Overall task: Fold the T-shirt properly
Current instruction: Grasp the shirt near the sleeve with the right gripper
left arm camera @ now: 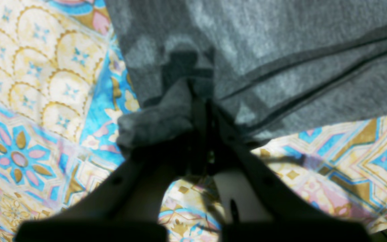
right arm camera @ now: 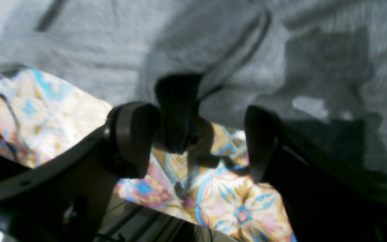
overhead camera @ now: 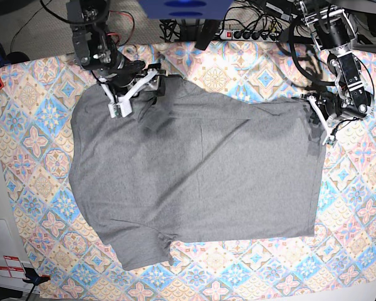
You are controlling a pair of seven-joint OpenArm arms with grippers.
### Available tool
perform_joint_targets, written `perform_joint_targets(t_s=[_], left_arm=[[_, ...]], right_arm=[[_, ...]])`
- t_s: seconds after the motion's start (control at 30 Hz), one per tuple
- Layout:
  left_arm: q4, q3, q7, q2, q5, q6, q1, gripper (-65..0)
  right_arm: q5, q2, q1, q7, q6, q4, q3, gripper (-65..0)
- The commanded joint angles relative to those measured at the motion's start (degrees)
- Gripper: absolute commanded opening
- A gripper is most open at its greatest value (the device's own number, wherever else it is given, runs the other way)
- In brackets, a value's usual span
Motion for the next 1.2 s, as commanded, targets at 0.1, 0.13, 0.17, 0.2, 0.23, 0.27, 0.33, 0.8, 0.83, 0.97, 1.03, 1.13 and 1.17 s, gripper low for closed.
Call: perform_joint_targets(t_s=[0.1, 0.13, 0.17, 0.2, 0.23, 0.27, 0.33, 0.8, 0.83, 0.97, 1.03, 1.13, 1.17], left_arm=[[0.9, -0.1, -0.3, -0.8, -0.3, 0.1, -0.7, -64.5], [0.9, -0.1, -0.3, -0.8, -0.4, 0.1, -0.7, -64.5], [0.9, -0.1, -0.3, -0.8, -0.4, 0.1, -0.7, -64.5], [0.9, -0.1, -0.3, -0.8, -0.4, 0.1, -0.7, -64.5], [0.9, -0.1, -0.3, -0.8, -0.4, 0.1, -0.7, -64.5], [0.9, -0.1, -0.3, -0.7, -0.4, 0.1, -0.7, -64.5], [0.9, -0.1, -0.3, -0.7, -0.4, 0.1, -0.7, -64.5], [0.9, -0.1, -0.3, -0.7, -0.4, 0.1, -0.7, -64.5], [0.9, -0.1, -0.3, -0.7, -0.4, 0.1, -0.7, -64.5], [0.9, -0.1, -0.3, -0.7, -0.4, 0.1, -0.7, -64.5], [0.9, -0.1, -0.3, -0.7, -0.4, 0.1, -0.7, -64.5], [0.9, -0.1, -0.3, -0.7, -0.4, 0.1, -0.7, -64.5], [0.9, -0.1, -0.3, -0.7, -0.4, 0.1, -0.7, -64.5]], right_arm=[[0.8, -0.1, 0.3, 1.7, 0.5, 0.5, -1.3, -23.0], [0.8, -0.1, 0.3, 1.7, 0.5, 0.4, -1.3, -23.0], [0.8, -0.1, 0.8, 1.7, 0.5, 0.4, -1.4, -23.0], [0.8, -0.1, 1.3, 1.4, 0.5, 0.4, -1.6, -23.0], [0.9, -0.1, 1.6, 1.3, 0.5, 0.4, -1.8, -23.0], [0.8, 0.0, 2.0, 1.3, 0.5, 0.4, -2.7, -23.0], [0.9, 0.1, 3.7, 1.3, 0.5, 0.4, -4.8, -23.0], [1.0, 0.2, 5.6, 1.4, 0.5, -4.8, -5.2, -23.0], [0.9, 0.2, 5.6, 1.4, 0.5, -5.0, -5.2, -23.0], [0.9, 0.2, 5.6, 1.4, 0.5, -5.1, -5.5, -27.2], [0.8, 0.2, 5.6, 1.6, 0.5, -5.1, -5.5, -36.2], [0.7, 0.2, 5.9, 1.4, 0.5, -5.1, -5.2, -52.5], [0.9, 0.2, 6.6, 1.3, 0.5, -5.1, -5.2, -57.5]])
